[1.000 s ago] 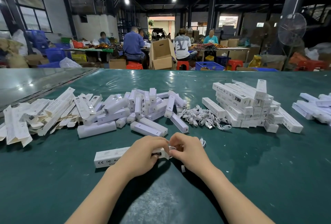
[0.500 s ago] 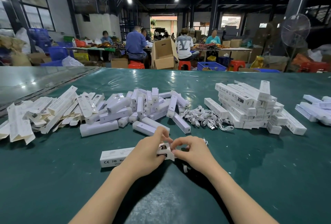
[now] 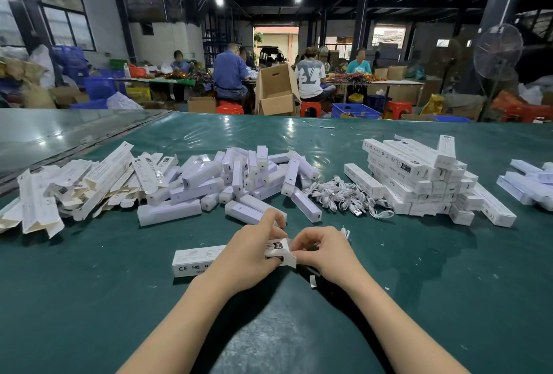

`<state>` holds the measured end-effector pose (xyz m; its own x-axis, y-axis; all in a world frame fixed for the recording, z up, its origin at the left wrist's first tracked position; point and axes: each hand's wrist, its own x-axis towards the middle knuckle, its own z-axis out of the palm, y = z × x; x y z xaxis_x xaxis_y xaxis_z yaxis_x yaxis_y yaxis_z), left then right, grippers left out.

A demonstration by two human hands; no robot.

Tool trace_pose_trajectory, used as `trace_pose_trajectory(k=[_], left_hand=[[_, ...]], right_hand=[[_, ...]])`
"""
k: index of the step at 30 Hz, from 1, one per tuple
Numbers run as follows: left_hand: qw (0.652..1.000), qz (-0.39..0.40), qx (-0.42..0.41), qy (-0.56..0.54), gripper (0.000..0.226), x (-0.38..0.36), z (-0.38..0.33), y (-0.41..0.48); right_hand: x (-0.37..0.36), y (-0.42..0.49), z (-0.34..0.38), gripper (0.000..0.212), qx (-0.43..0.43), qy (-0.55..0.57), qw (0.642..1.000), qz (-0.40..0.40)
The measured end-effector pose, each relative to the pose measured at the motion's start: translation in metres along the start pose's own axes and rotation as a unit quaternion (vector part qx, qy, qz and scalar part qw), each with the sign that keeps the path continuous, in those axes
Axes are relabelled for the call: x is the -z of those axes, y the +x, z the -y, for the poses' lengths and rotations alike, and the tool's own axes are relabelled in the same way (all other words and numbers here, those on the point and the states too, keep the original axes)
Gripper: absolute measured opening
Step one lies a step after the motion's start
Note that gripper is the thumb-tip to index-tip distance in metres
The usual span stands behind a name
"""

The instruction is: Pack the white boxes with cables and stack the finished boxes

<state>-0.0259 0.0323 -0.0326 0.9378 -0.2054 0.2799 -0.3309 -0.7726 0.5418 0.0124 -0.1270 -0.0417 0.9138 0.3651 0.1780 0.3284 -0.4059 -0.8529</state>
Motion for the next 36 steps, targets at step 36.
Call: trace_pose_trajectory(k=[36], left_hand=[[0.996, -0.023, 0.022, 0.082, 0.060, -0.008, 0.001, 0.007]], right_hand=[[-0.009, -0.002, 0.009, 0.038, 0.021, 0.018, 1.000, -0.013]])
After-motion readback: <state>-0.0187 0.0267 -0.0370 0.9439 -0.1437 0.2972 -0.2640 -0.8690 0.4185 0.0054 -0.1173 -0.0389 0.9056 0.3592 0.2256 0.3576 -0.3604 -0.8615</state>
